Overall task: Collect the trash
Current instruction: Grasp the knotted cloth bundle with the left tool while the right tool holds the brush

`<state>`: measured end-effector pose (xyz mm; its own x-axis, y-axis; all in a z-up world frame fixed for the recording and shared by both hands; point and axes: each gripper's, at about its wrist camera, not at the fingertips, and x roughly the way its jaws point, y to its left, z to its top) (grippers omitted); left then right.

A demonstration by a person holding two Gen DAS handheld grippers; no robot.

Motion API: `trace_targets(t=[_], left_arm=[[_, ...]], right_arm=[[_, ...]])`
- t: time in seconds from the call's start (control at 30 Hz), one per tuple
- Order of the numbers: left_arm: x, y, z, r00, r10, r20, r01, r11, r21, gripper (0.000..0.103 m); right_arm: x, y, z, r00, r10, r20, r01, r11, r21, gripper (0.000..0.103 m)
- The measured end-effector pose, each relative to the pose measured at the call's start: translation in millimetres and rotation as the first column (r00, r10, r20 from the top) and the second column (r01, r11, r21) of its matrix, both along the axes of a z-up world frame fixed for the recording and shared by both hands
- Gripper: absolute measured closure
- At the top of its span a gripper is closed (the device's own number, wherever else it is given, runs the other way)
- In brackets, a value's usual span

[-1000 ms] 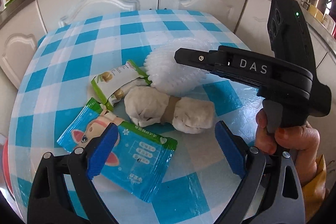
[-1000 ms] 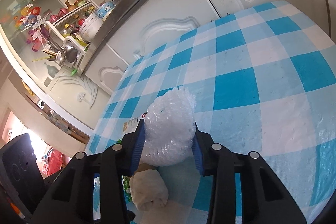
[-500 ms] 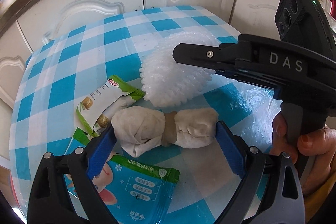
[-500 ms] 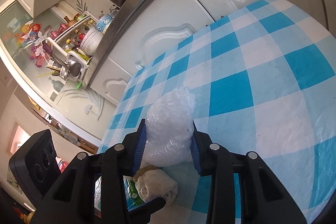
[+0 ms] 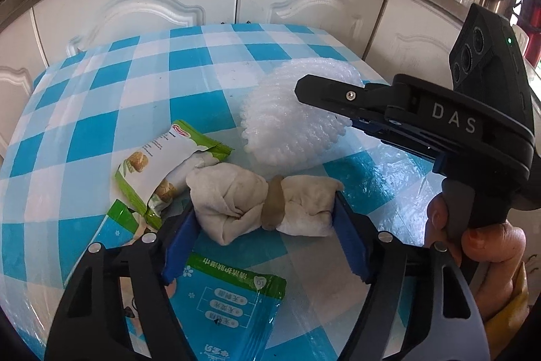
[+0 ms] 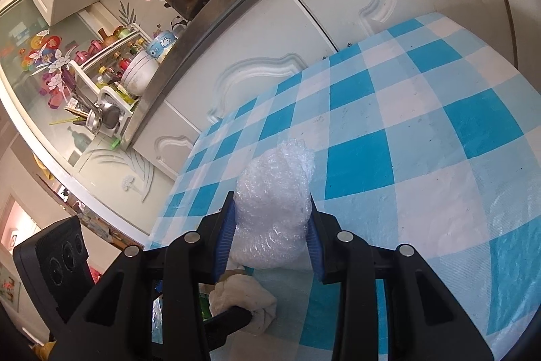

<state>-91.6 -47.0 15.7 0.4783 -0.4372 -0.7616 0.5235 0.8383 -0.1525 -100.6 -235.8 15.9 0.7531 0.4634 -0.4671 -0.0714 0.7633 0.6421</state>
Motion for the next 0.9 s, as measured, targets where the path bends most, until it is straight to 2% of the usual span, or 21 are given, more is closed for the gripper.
trace_targets(t=[0.2, 0.33, 0.73, 0.9], left_arm=[[0.8, 25.3, 8.4, 1.0, 0.029, -0.007, -0.03, 0.996, -0.086, 0.032], [-6.3, 43.4, 18.7, 0.999, 0.033, 0.014, -0.031, 0.991, -0.133, 0.032], [-30.1, 127.9, 33.6, 0.992, 0.124, 0.036, -0.115, 0.976, -0.184, 0.032], [-41.2, 166.1, 35.1, 0.983, 0.177, 0.049, -0.164, 0.966, -0.2, 0.032]], right_arm=[[-4.4, 4.8, 5.2, 0.999, -0.024, 0.041, 0.026, 0.999, -0.046, 0.064], [-5.8, 1.5, 4.9, 0.998, -0.042, 0.051, 0.044, 0.998, -0.033, 0.064], [-8.5, -4.4, 5.4, 0.993, -0.11, 0.041, 0.112, 0.992, -0.05, 0.064], [-17.1, -7.7, 6.5, 0.984, -0.172, 0.045, 0.174, 0.983, -0.062, 0.064]])
